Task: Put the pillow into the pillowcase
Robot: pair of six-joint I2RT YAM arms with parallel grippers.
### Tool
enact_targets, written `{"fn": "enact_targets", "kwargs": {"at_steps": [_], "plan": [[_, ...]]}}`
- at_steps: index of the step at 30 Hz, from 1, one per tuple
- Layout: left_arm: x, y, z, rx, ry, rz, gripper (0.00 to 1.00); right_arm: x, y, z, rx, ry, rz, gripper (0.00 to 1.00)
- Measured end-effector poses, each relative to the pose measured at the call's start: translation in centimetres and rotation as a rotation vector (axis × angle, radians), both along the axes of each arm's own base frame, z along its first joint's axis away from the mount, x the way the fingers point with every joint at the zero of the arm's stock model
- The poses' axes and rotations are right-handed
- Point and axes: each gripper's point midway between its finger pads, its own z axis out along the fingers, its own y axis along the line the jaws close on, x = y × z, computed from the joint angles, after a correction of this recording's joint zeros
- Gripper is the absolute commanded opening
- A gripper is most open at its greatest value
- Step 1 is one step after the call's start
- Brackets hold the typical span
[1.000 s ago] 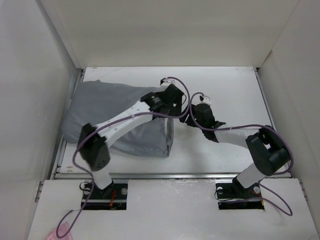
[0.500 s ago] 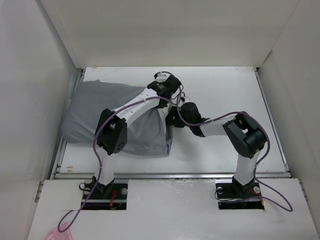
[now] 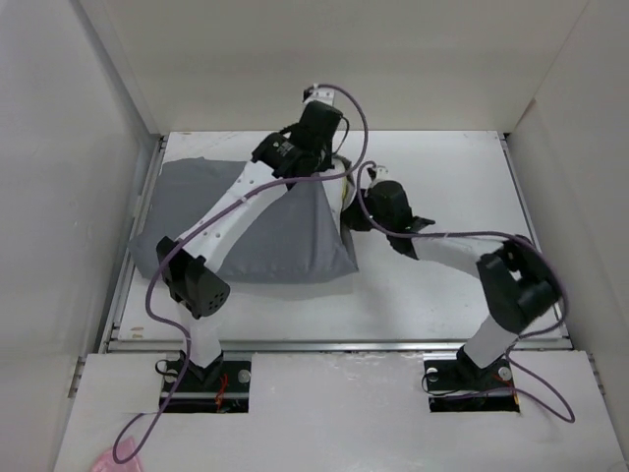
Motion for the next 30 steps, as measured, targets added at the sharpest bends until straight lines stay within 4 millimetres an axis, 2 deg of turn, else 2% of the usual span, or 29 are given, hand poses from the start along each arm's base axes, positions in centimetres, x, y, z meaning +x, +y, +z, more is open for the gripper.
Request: {"fn": "enact_targets", "kwargs": {"at_steps": [2, 4, 7, 11, 13, 15, 17, 19, 21, 26, 28, 30], "plan": [[0.1, -0.4, 4.7, -0.057, -0.091, -0.027, 0.00, 0.1, -1.8, 4.3, -0.031, -0.103, -0.024, 0.00], [0.0, -0.5, 8.9, -0.108, -0.169, -0.053, 0.00, -0.1, -3.4, 9.5, -0.057, -0.209, -0.046, 0.00], [-0.9, -1.0, 15.6, -0.211, -0.301, -0.123, 0.00, -0.7, -5.5, 20.2, -0.062, -0.424, -0.078, 0.00], [-4.2, -0.1, 23.1, -0.342, -0.467, -0.218, 0.00, -3.9, -7.2, 35.3, -0.005, -0.729, -0.054, 0.00], [-5.9, 1.4, 26.6, -0.383, -0.551, -0.220, 0.00, -5.9, -7.5, 41.2, 0.011, -0.842, -0.011, 0.00], [-7.2, 2.7, 29.8, -0.424, -0.630, -0.215, 0.00, -7.5, -7.9, 45.1, 0.020, -0.920, 0.011, 0.00], [-8.1, 3.5, 31.6, -0.452, -0.681, -0.214, 0.00, -8.3, -8.4, 46.6, 0.009, -0.949, 0.014, 0.00], [-8.5, 3.5, 31.8, -0.461, -0.687, -0.230, 0.00, -8.0, -8.6, 45.9, -0.023, -0.926, 0.008, 0.00], [-8.3, 2.7, 31.3, -0.463, -0.676, -0.257, 0.00, -7.3, -8.9, 44.2, -0.064, -0.873, 0.000, 0.00], [-5.4, 0.0, 28.6, -0.425, -0.617, -0.265, 0.00, -3.2, -9.7, 36.8, -0.215, -0.646, -0.032, 0.00], [-4.2, 0.1, 28.1, -0.398, -0.618, -0.225, 0.00, -1.8, -9.8, 35.6, -0.254, -0.597, -0.030, 0.00], [-3.7, 1.1, 28.0, -0.359, -0.631, -0.178, 0.00, -0.9, -9.2, 35.7, -0.266, -0.594, -0.001, 0.00]]}}
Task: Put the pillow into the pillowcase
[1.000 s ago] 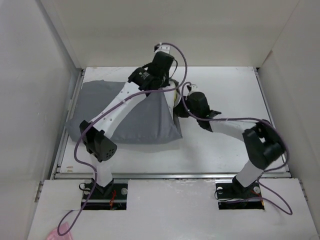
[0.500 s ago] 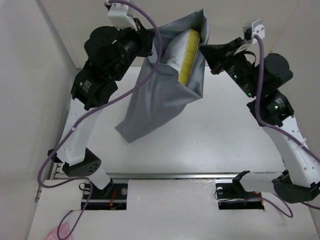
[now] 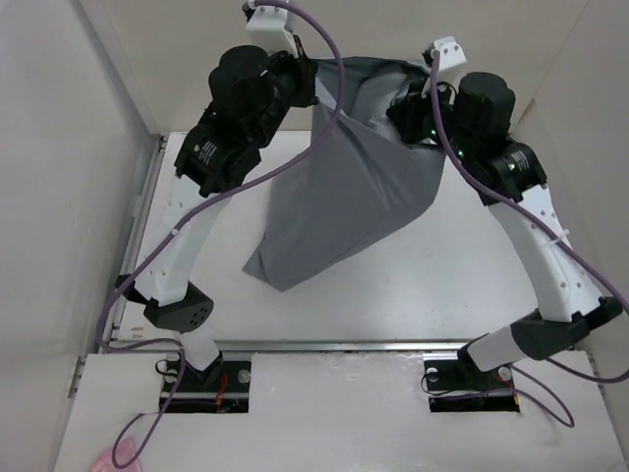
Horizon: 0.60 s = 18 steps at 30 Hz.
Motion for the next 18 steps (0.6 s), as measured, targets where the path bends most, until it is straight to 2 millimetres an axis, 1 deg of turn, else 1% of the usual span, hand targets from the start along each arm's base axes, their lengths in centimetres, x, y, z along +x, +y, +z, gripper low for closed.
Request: {"fn": "enact_targets", "kwargs": {"at_steps": [1, 2, 3, 4, 6, 7, 8, 9, 10, 12, 13, 14, 16, 18], "plan": [[-0.1, 0.8, 0.6, 0.002, -0.019, 0.026, 0.00, 0.1, 0.7, 0.6, -0.003, -0.004, 0.036, 0.00], [-0.3, 1.7, 1.4, 0.000, -0.039, 0.057, 0.00, 0.2, 1.7, 1.6, -0.001, -0.012, 0.083, 0.00], [-0.7, 3.0, 2.5, -0.004, -0.070, 0.103, 0.00, 0.5, 2.8, 3.8, 0.014, -0.051, 0.128, 0.00], [-1.2, 4.3, 3.6, -0.013, -0.098, 0.138, 0.00, 0.7, 4.2, 6.3, 0.037, -0.111, 0.183, 0.00], [-2.5, 7.8, 6.4, -0.023, -0.171, 0.247, 0.00, 0.4, 6.9, 11.6, 0.098, -0.262, 0.297, 0.00], [-3.4, 9.6, 8.1, -0.043, -0.216, 0.301, 0.00, -0.3, 8.1, 13.5, 0.124, -0.332, 0.350, 0.00], [-4.4, 11.2, 9.8, -0.062, -0.263, 0.348, 0.00, -1.0, 9.2, 14.4, 0.141, -0.371, 0.395, 0.00], [-5.6, 12.9, 11.4, -0.083, -0.304, 0.397, 0.00, -1.9, 10.2, 14.8, 0.152, -0.392, 0.429, 0.00], [-6.8, 14.1, 12.6, -0.102, -0.335, 0.430, 0.00, -2.7, 11.1, 14.8, 0.156, -0.398, 0.464, 0.00], [-9.1, 16.0, 14.5, -0.139, -0.379, 0.483, 0.00, -3.9, 12.2, 14.1, 0.156, -0.388, 0.506, 0.00], [-9.8, 16.6, 15.1, -0.151, -0.395, 0.504, 0.00, -4.3, 12.4, 13.8, 0.155, -0.380, 0.515, 0.00], [-10.0, 16.6, 15.5, -0.156, -0.404, 0.519, 0.00, -4.3, 12.4, 13.6, 0.154, -0.378, 0.514, 0.00], [-10.3, 16.7, 16.4, -0.178, -0.424, 0.545, 0.00, -3.5, 11.5, 13.3, 0.149, -0.373, 0.479, 0.00], [-9.5, 15.6, 16.3, -0.177, -0.426, 0.555, 0.00, -1.9, 10.3, 12.4, 0.138, -0.354, 0.420, 0.00]]}}
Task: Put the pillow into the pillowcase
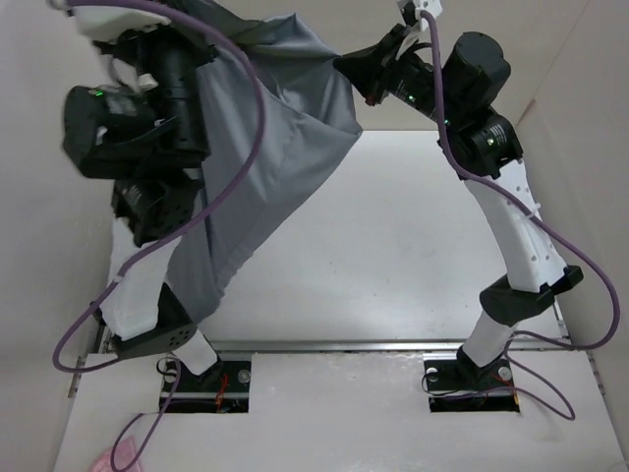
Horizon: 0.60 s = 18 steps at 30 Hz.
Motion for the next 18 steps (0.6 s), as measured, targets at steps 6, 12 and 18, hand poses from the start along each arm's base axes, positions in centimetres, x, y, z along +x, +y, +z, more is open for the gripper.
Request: {"fn": "enact_targets", "kwargs": {"at_steps": [6, 12, 18], "plan": [[7.6, -11.7, -7.5, 0.182, 0.146, -0.123, 0.14, 5.2, -4.2, -12.5, -0.101, 0.280, -0.186, 0.00], [13.6, -28.3, -30.1, 0.472, 0.552, -0.531, 1.00, 7.1, -12.7, -31.8, -0.249, 0.671, -0.534, 0.72], [12.1, -30.1, -42.3, 0.496, 0.861, -0.694, 1.00, 2.8, -22.3, -41.2, -0.381, 0.921, -0.921, 1.00]]}}
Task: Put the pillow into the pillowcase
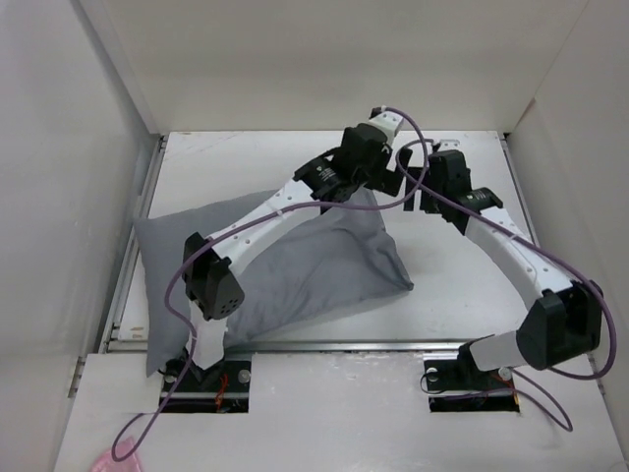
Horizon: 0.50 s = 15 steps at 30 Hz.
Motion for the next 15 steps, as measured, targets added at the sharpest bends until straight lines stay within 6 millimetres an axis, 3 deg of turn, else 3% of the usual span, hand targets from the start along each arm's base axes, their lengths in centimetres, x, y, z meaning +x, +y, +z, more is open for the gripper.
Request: {"fn": "enact_targets", "kwargs": {"at_steps": [2, 4, 6, 9, 11, 14, 15], "plan": [[-1.7, 0.5, -0.9, -0.005, 0.050, -0.022, 1.00, -0.5, -1.1, 1.8, -0.021, -0.047, -0.045, 1.00], [-3.8, 1.0, -0.6, -0.040, 0.064, -0.043, 1.00, -1.1, -0.7, 3.5, -0.014, -0.095, -0.031, 1.00], [-5.8, 2.9, 0.2, -0.070, 0.078, -0.017, 1.00, -1.5, 0.1, 4.8, 0.025, -0.127, -0.007, 1.00], [-6.0, 9.8, 1.5, -0.142, 0.084, 0.160, 1.00, -1.6, 0.9, 5.5, 0.119, -0.169, 0.039, 1.00], [-5.6, 14.8, 1.5, -0.191, 0.085, 0.304, 1.00, -1.9, 2.4, 4.4, 0.180, -0.163, 0.115, 1.00], [-6.1, 21.7, -0.9, -0.219, 0.115, 0.524, 1.00, -2.7, 5.4, 1.6, 0.218, -0.090, 0.227, 1.00], [-6.4, 22.4, -1.5, -0.217, 0.125, 0.551, 1.00, -3.0, 6.1, 0.8, 0.218, -0.071, 0.249, 1.00]]}}
